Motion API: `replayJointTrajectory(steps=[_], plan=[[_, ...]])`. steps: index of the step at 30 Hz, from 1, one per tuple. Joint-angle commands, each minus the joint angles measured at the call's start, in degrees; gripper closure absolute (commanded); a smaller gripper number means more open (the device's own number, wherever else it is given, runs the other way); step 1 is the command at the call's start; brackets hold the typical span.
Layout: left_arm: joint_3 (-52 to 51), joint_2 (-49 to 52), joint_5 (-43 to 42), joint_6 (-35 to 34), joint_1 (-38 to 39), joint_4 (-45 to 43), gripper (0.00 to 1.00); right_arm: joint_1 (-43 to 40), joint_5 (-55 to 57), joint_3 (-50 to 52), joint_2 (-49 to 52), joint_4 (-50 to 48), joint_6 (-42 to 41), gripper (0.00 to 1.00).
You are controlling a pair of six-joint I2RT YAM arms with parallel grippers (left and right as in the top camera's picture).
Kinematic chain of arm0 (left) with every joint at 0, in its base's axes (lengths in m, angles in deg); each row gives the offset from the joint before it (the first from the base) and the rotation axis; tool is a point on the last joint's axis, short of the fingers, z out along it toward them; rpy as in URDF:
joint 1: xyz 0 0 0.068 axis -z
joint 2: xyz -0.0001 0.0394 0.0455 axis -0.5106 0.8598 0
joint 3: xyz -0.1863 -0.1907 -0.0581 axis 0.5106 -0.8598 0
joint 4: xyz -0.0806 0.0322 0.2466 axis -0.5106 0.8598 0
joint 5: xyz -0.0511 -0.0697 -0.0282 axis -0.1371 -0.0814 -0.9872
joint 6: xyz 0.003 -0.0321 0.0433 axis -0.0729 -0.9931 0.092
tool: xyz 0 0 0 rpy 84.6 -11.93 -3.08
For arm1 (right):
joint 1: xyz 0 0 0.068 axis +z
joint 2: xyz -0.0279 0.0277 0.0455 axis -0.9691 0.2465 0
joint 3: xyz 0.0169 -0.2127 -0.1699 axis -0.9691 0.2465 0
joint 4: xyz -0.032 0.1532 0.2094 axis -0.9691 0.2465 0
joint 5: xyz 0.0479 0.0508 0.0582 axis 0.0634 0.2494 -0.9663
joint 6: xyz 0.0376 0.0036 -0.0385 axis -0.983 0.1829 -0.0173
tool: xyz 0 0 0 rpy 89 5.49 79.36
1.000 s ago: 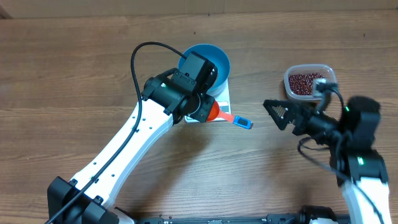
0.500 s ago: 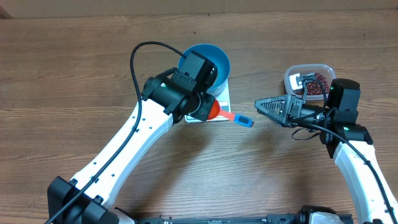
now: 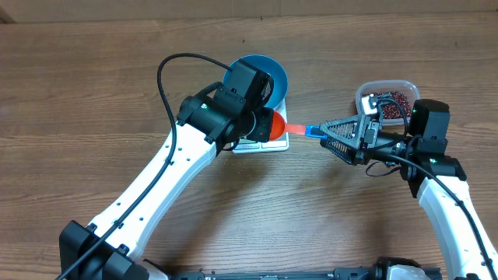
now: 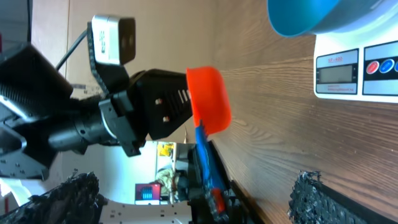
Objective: Scoop item into bowl and weigh 150g on scale
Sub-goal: 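Move the right gripper left and grasp the scoop's blue handle, then hold the scoop handle with the right gripper while left still grips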
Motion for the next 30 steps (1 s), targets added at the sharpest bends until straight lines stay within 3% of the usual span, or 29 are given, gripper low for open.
replayJointTrajectory(steps=[1,7,15,26,30], plan=[[-0.17,-0.35,-3.04,0.07,-0.28,0.85,0.96,-0.02,4.72,-1.16,-0.04,0.02,-3.3,0.0],[-0.2,-0.35,-7.67,0.04,-0.24,1.03,0.96,2.21,7.63,-1.07,-0.04,-0.35,-2.16,0.0],[-0.2,-0.35,-7.17,0.07,-0.24,1.77,0.96,8.02,9.11,-1.07,-0.04,-8.28,-2.23,0.0],[-0.2,-0.35,-7.41,-0.35,-0.24,2.25,0.96,8.55,5.42,-1.07,-0.07,-12.52,0.85,0.02],[-0.2,-0.35,-4.98,-5.2,-0.31,1.81,0.96,8.55,5.33,-1.07,-0.07,-13.86,0.83,0.04]])
